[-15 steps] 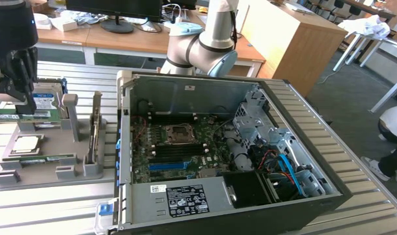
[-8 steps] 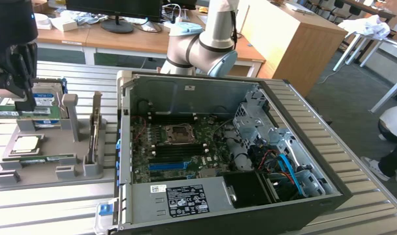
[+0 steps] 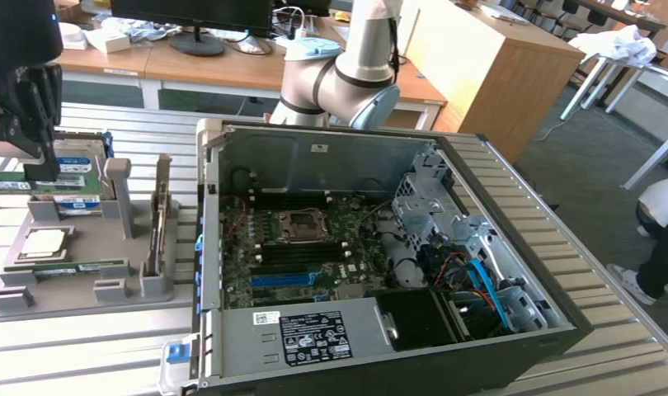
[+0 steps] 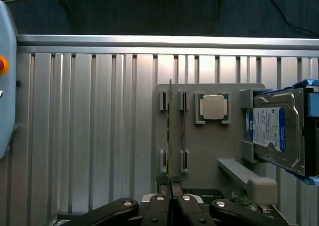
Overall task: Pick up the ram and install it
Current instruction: 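Pick up the ram and move it above insertion slot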
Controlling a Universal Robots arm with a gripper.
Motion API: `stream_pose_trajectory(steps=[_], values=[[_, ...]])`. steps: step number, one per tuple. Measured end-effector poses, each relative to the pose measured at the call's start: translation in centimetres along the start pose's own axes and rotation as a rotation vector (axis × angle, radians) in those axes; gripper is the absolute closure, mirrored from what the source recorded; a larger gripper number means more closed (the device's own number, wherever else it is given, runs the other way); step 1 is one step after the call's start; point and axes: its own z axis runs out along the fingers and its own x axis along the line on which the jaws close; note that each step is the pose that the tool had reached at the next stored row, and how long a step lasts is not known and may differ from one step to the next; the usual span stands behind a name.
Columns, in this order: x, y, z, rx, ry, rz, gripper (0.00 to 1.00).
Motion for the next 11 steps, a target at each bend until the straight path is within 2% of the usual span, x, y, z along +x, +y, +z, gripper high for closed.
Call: stream_pose_trajectory(steps=[11], values=[[0.01, -0.08, -0.73, 0.0001, 0.0000, 0.000, 0.88]])
